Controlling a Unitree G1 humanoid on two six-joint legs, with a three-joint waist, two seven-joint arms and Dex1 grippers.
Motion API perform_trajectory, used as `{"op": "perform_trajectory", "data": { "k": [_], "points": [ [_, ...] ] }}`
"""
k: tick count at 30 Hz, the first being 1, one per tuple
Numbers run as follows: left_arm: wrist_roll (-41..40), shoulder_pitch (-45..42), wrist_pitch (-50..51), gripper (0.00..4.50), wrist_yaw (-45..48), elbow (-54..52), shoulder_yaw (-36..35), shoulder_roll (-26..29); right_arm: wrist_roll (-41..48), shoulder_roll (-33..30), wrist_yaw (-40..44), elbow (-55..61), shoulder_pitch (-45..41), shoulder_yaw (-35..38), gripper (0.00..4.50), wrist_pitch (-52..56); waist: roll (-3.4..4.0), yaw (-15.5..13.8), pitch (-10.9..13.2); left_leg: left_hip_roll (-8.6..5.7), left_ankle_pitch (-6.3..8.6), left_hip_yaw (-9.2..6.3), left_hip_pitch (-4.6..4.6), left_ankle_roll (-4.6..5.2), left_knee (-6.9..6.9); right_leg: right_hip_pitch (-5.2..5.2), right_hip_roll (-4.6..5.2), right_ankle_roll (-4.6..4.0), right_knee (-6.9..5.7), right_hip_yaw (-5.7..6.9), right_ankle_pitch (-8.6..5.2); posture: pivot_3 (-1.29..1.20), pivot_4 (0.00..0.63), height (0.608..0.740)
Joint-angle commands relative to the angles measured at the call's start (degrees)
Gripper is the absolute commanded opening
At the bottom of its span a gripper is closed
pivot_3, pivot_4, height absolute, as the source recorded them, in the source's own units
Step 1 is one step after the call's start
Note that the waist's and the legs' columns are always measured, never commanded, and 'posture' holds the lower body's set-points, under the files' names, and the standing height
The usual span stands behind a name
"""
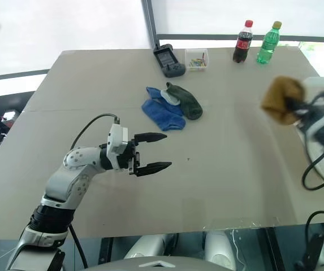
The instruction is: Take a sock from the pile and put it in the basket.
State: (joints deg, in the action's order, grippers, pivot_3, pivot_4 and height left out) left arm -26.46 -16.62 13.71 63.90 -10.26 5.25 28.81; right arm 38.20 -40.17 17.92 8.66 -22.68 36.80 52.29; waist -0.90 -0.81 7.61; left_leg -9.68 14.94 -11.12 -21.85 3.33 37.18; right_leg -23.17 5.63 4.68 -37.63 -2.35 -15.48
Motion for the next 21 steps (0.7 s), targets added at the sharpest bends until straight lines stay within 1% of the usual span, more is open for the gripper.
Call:
{"op": "perform_trajectory", "data": {
  "k": [1, 6, 9, 10, 13, 15, 18, 19, 20, 21],
  "points": [
    [0.01, -0.90, -0.89, 4.50, -0.50, -0.67, 0.32, -0.65, -5.69, -5.44, -4.47, -11.36, -4.88, 2.87, 0.01, -4.70, 0.01, 0.05, 0.00, 0.00, 0.00, 0.04, 0.00, 0.00, -0.01, -0.03, 0.00, 0.00, 0.00, -0.02, 0.00, 0.00, 0.150, 0.740],
    [0.29, -0.61, -1.03, 4.50, -1.33, -0.77, 0.41, -1.34, -11.02, -9.44, -6.10, -30.11, -11.87, 0.58, 0.01, -9.49, 0.01, 0.40, -0.01, 0.06, 0.00, 0.14, 0.00, 0.00, -0.02, -0.04, -0.02, 0.00, -0.02, -0.11, 0.00, 0.00, 0.150, 0.740],
    [0.56, 0.02, -1.00, 4.50, -2.08, -1.33, 0.25, -1.40, -12.14, -10.77, -4.43, -39.32, -15.59, -1.11, 0.01, -9.85, 0.04, 0.53, 0.00, 0.06, 0.00, 0.22, -0.02, 0.01, -0.01, -0.06, -0.02, 0.00, -0.03, -0.16, 0.00, 0.00, 0.150, 0.740],
    [0.68, 0.43, -1.04, 4.50, -2.49, -1.53, 0.17, -1.36, -11.76, -11.38, -2.68, -41.77, -17.17, -1.75, 0.01, -8.94, 0.06, 0.64, 0.02, 0.06, 0.00, 0.24, -0.03, 0.01, -0.01, -0.08, -0.02, 0.00, -0.04, -0.18, 0.00, 0.00, 0.150, 0.740],
    [0.82, 1.16, -1.14, 4.50, -3.16, -1.87, 0.19, -1.29, -12.50, -12.94, -0.18, -44.78, -19.39, -4.11, 0.01, -7.64, 0.16, 1.19, 0.07, 0.08, 0.00, 0.26, -0.06, 0.01, -0.03, -0.09, -0.02, 0.00, 0.00, -0.19, 0.00, 0.00, 0.150, 0.740],
    [0.86, 1.56, -1.23, 4.50, -3.65, -2.08, 0.39, -1.47, -14.52, -12.96, -1.80, -43.77, -18.67, -6.07, 0.01, -7.41, 0.17, 1.21, 0.07, 0.08, 0.01, 0.23, -0.12, 0.03, -0.02, -0.11, -0.01, 0.00, 0.02, -0.16, 0.00, 0.00, 0.150, 0.740],
    [1.11, 1.63, -1.42, 4.50, -4.16, -1.95, 0.78, -1.87, -16.65, -11.97, -5.15, -41.34, -17.45, -7.07, 0.01, -7.83, 0.17, 1.20, 0.07, 0.08, 0.01, 0.22, -0.13, 0.04, 0.01, -0.11, -0.01, 0.00, 0.03, -0.14, 0.00, 0.00, 0.150, 0.740],
    [1.16, 1.54, -1.47, 4.50, -4.30, -1.83, 0.91, -2.02, -17.02, -11.59, -5.92, -40.41, -17.24, -7.14, 0.91, -7.95, 0.17, 1.17, 0.07, 0.06, 0.02, 0.22, -0.13, 0.04, 0.02, -0.11, 0.00, 0.00, 0.02, -0.14, 0.00, 0.00, 0.150, 0.740],
    [1.16, 1.44, -1.50, 4.50, -4.40, -1.69, 0.99, -2.18, -17.25, -11.27, -6.58, -39.18, -17.10, -7.27, 1.28, -7.50, 0.17, 1.17, 0.07, 0.06, 0.01, 0.22, -0.13, 0.04, 0.03, -0.11, 0.00, 0.00, 0.00, -0.14, 0.00, 0.00, 0.150, 0.740],
    [1.17, 1.34, -1.52, 4.50, -4.44, -1.56, 1.05, -2.29, -17.60, -11.01, -7.44, -38.14, -16.93, -7.35, 1.79, -7.11, 0.17, 1.21, 0.07, 0.06, 0.02, 0.23, -0.13, 0.04, 0.04, -0.11, 0.00, 0.00, 0.00, -0.14, 0.00, 0.00, 0.150, 0.740]
  ]
}}
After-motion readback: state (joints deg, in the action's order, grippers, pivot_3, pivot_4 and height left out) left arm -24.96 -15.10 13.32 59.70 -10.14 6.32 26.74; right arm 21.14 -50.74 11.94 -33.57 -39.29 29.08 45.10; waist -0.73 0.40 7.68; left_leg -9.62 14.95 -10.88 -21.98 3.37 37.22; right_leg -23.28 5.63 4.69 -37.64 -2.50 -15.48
